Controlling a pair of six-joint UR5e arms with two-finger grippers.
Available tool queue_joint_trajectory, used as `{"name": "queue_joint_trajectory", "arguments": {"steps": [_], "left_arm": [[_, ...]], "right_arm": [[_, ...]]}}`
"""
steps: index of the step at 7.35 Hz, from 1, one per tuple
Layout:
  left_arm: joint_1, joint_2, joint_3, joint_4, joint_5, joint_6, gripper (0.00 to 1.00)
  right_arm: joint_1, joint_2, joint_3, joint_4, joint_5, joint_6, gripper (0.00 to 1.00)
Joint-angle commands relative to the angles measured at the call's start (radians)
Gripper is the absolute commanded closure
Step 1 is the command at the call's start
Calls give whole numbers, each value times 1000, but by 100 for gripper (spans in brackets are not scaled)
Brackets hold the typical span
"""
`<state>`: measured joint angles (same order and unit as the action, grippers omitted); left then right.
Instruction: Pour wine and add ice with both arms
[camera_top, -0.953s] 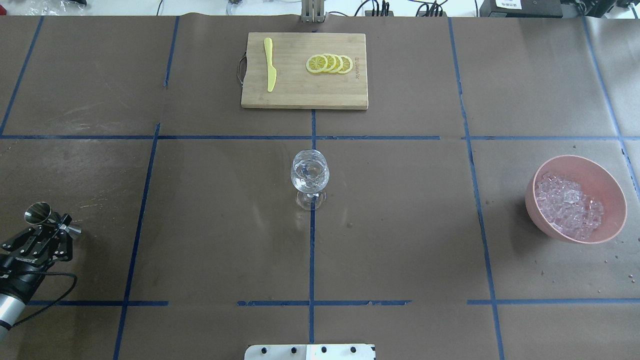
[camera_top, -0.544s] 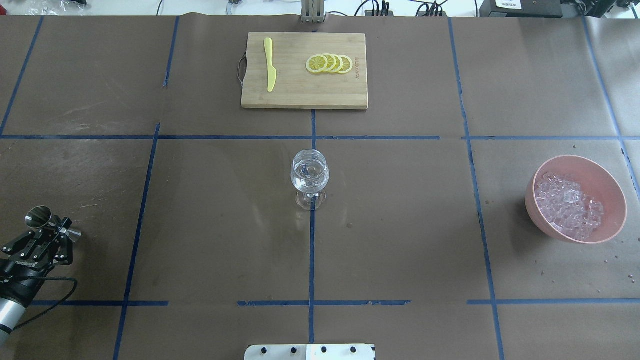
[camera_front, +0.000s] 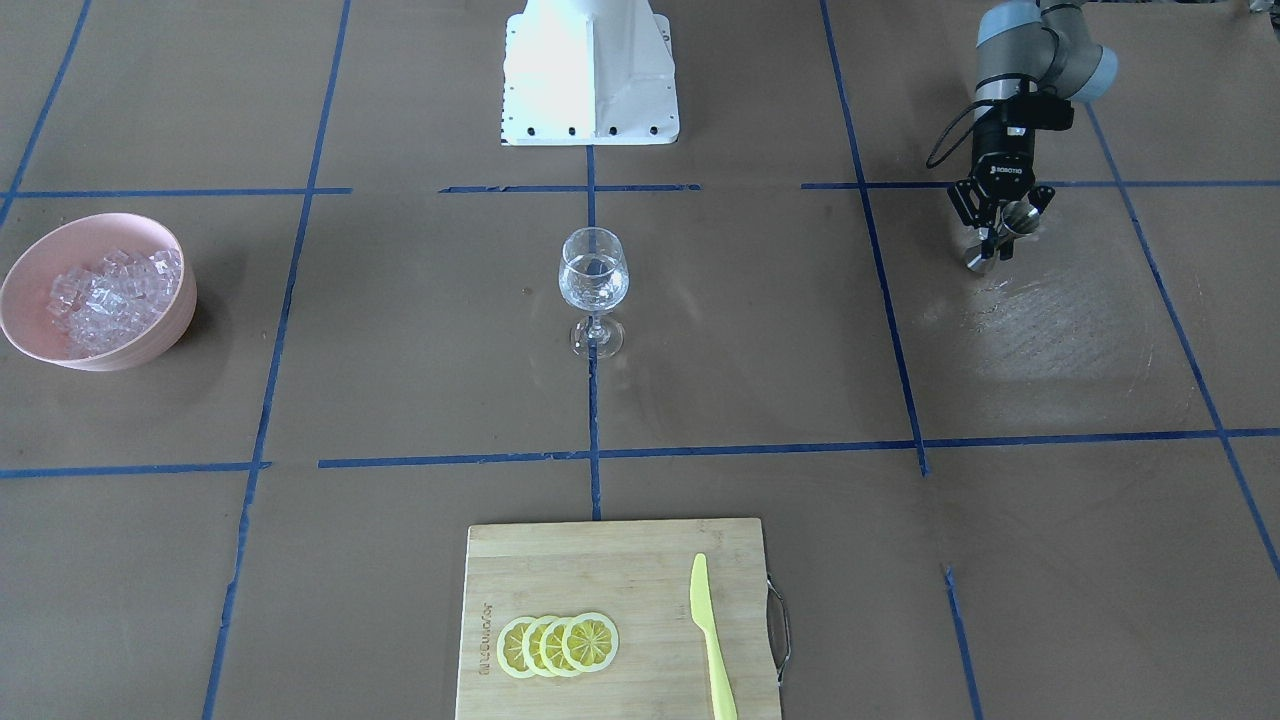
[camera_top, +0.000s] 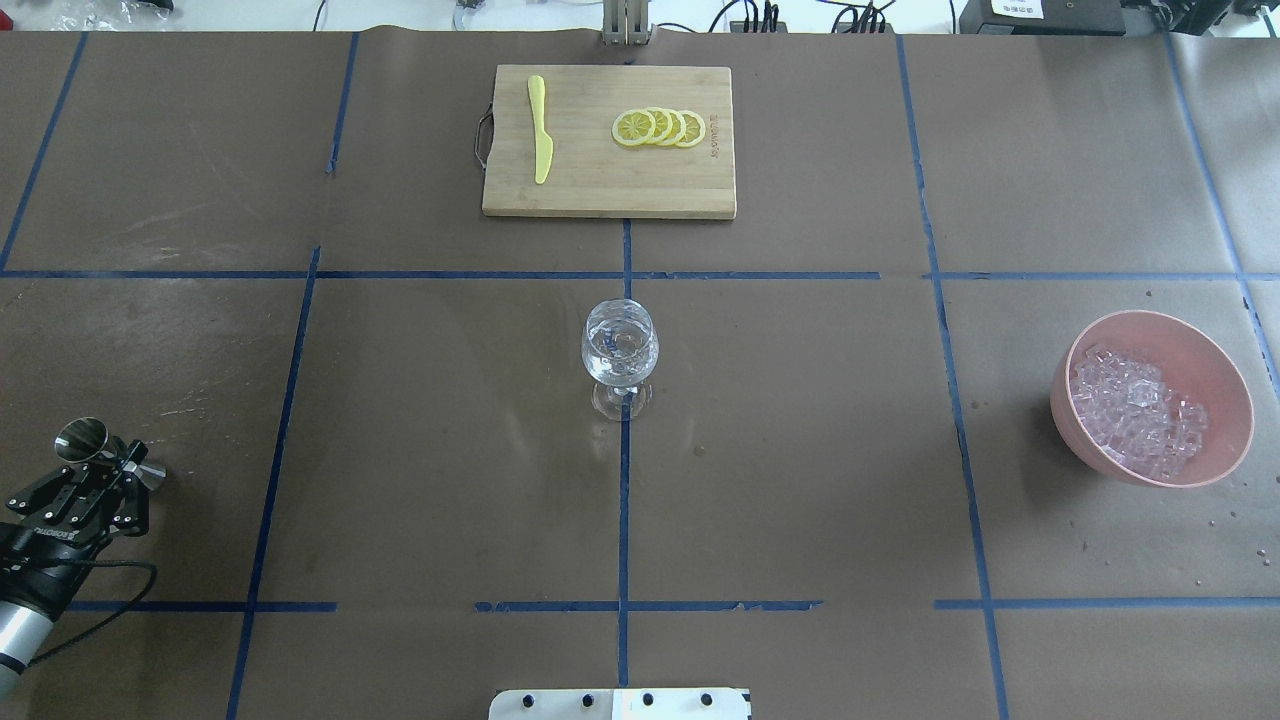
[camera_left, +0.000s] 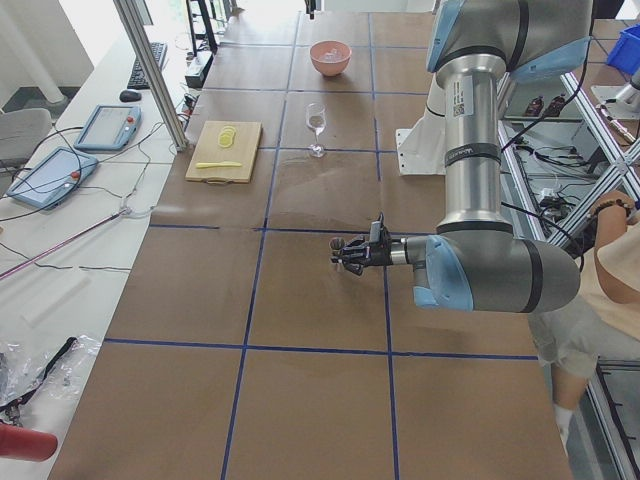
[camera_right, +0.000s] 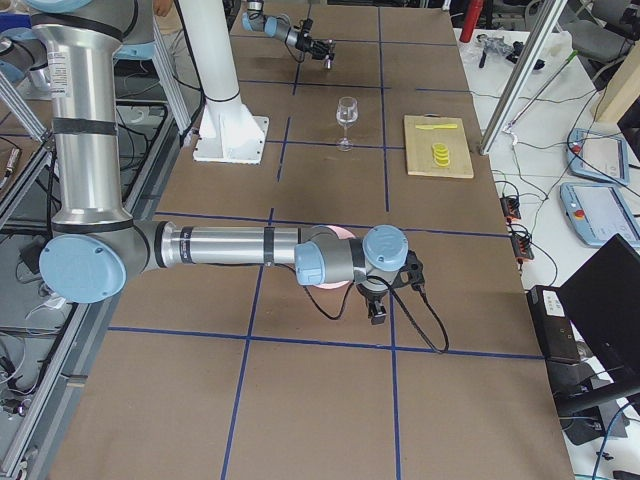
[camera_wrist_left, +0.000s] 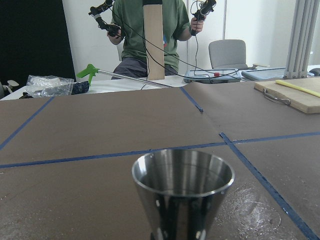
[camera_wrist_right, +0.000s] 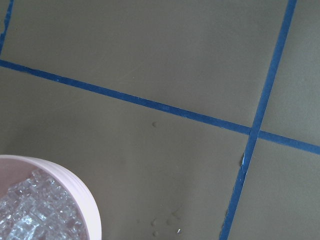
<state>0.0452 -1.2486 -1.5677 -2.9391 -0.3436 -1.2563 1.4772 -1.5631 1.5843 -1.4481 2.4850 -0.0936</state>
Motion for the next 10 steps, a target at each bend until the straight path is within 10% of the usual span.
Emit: {"name": "queue_joint_trajectory", "arguments": {"steps": [1, 5, 8, 10], "left_arm": [[7, -2, 8, 0, 0, 0, 91], [15, -6, 12, 0, 0, -2, 90], [22, -5, 12, -2, 0, 0, 31], [22, 0, 11, -67, -11, 14, 18]], "right_arm": [[0, 0, -1, 0, 0, 0, 0], [0, 0, -1, 0, 0, 0, 0], [0, 0, -3, 0, 0, -2, 0], [0, 0, -1, 0, 0, 0, 0]]}}
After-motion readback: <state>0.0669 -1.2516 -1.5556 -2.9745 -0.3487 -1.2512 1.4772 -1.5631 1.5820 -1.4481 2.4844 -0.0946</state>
